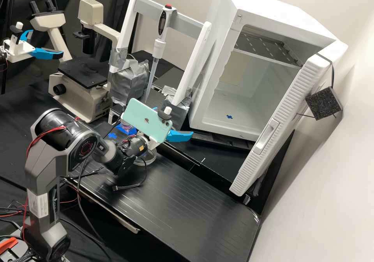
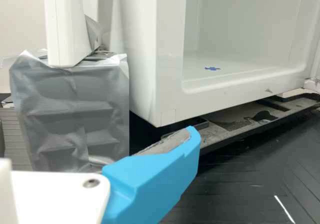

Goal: Open the lid

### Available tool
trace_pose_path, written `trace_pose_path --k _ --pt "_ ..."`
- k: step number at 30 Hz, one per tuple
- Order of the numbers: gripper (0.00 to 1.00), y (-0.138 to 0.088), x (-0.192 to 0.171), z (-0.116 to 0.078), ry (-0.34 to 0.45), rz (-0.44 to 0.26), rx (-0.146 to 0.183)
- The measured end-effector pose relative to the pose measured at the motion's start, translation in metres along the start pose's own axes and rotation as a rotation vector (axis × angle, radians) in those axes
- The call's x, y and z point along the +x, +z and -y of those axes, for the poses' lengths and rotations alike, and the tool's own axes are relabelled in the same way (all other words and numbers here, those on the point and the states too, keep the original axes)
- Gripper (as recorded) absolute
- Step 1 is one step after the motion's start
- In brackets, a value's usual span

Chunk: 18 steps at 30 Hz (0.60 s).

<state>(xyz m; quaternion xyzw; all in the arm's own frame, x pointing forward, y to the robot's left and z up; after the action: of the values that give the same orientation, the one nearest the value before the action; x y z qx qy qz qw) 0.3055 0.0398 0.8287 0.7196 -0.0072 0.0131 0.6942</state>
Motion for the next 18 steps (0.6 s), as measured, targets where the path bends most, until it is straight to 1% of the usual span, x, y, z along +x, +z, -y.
trace_pose_path --k 12,15,18 --pt "1.0 0.002 -0.004 0.001 -0.001 0.003 0.0" --pt "1.0 0.005 -0.017 -0.002 0.014 0.007 -0.001" --pt "1.0 0.007 -0.037 -0.011 0.062 -0.014 -0.008"
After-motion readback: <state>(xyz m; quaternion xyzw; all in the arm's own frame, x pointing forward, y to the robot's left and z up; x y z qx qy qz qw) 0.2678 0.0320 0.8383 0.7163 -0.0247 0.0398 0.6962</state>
